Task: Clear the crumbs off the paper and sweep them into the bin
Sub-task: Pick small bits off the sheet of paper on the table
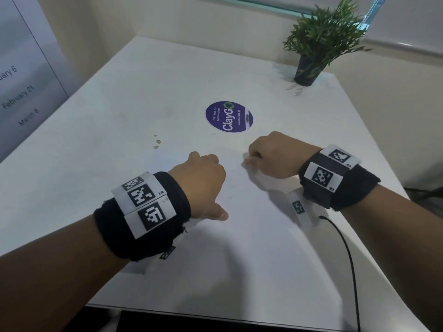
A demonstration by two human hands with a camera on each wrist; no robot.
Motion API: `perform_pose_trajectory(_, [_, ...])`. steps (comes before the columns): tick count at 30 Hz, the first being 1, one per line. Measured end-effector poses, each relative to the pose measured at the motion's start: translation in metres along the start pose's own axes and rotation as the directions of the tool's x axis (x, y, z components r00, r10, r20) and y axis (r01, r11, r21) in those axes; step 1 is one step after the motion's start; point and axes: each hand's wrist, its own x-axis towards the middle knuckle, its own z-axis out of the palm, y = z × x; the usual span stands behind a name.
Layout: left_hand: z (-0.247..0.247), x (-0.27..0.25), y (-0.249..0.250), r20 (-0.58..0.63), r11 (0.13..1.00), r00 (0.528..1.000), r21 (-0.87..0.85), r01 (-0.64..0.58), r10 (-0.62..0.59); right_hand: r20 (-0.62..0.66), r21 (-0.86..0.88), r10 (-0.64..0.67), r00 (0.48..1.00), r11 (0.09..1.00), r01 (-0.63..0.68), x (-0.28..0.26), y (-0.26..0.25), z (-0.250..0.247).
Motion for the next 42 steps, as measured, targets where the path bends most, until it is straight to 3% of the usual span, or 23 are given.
perform_pose_trajectory(4, [-0.001, -0.003, 0.000, -0.018, 1.000, 1.000, 0.005, -0.001, 0.001, 0.085, 0.047, -0.129, 0.988, 0.991, 0.125, -0.008, -0.023, 0.006])
perform_pose_trajectory(10, [-0.002, -0.006, 0.000, -0.010, 1.000, 1.000, -0.011, -0.011, 0.010, 0.032, -0.061, 0.040, 0.999, 0.997, -0.038, 0.002, 0.010, -0.006])
perform_pose_trajectory(14, [-0.002, -0.006, 0.000, -0.008, 1.000, 1.000, -0.013, 0.001, -0.001, 0.052, 0.029, -0.115, 0.992, 0.993, 0.114, -0.006, -0.016, 0.001])
perform_pose_trajectory(16, [-0.003, -0.006, 0.001, 0.005, 1.000, 1.000, 0.002, 0.001, -0.001, 0.104, 0.058, -0.133, 0.986, 0.990, 0.128, -0.008, -0.024, 0.006])
perform_pose_trajectory(23, [-0.002, -0.008, 0.000, 0.007, 1.000, 1.000, -0.027, -0.012, 0.013, 0.027, -0.034, 0.022, 0.999, 0.999, -0.021, -0.006, 0.012, -0.005])
perform_pose_trajectory(25, [-0.003, -0.008, 0.000, -0.004, 1.000, 1.000, -0.030, -0.009, 0.008, 0.003, 0.010, -0.047, 0.999, 0.999, 0.046, -0.011, 0.001, 0.000])
perform_pose_trajectory(28, [-0.005, -0.010, 0.001, 0.010, 1.000, 1.000, -0.029, 0.004, -0.003, 0.076, 0.089, -0.135, 0.988, 0.988, 0.128, -0.018, -0.017, 0.009])
perform_pose_trajectory(31, [-0.005, -0.011, 0.001, 0.006, 1.000, 1.000, -0.024, -0.006, 0.006, 0.116, 0.020, -0.044, 0.992, 0.999, 0.042, -0.012, -0.002, 0.005])
perform_pose_trajectory(34, [-0.002, -0.012, -0.001, 0.005, 0.999, 1.000, -0.042, -0.016, 0.016, 0.005, -0.052, 0.098, 0.995, 0.994, -0.097, -0.010, 0.018, -0.007])
perform_pose_trajectory(35, [-0.002, -0.012, -0.001, 0.004, 0.999, 1.000, -0.049, -0.015, 0.015, -0.039, 0.021, 0.105, 0.994, 0.994, -0.104, -0.012, 0.018, -0.008])
perform_pose_trajectory(36, [-0.002, -0.012, -0.001, 0.004, 0.999, 1.000, -0.049, -0.013, 0.013, -0.056, 0.215, 0.107, 0.993, 0.972, -0.093, -0.015, 0.012, -0.007])
perform_pose_trajectory(37, [-0.002, -0.011, -0.001, 0.005, 0.999, 1.000, -0.042, -0.008, 0.008, -0.024, 0.510, 0.104, 0.994, 0.857, -0.077, -0.019, 0.002, -0.002])
perform_pose_trajectory(38, [-0.002, -0.012, 0.000, 0.007, 0.999, 1.000, -0.034, 0.000, 0.001, 0.073, 0.790, 0.079, 0.994, 0.604, -0.105, -0.022, -0.011, 0.005])
perform_pose_trajectory(39, [-0.003, -0.012, 0.000, 0.010, 1.000, 1.000, -0.028, 0.008, -0.008, 0.196, 0.932, 0.018, 0.980, 0.307, -0.192, -0.025, -0.025, 0.012])
perform_pose_trajectory(40, [-0.003, -0.012, 0.001, 0.009, 1.000, 1.000, -0.022, 0.017, -0.016, 0.298, 0.951, -0.059, 0.953, 0.101, -0.291, -0.025, -0.033, 0.020])
perform_pose_trajectory(42, [-0.003, -0.013, 0.001, 0.003, 0.999, 0.999, -0.010, 0.032, -0.032, 0.366, 0.920, -0.079, 0.927, -0.120, -0.373, -0.017, -0.033, 0.029])
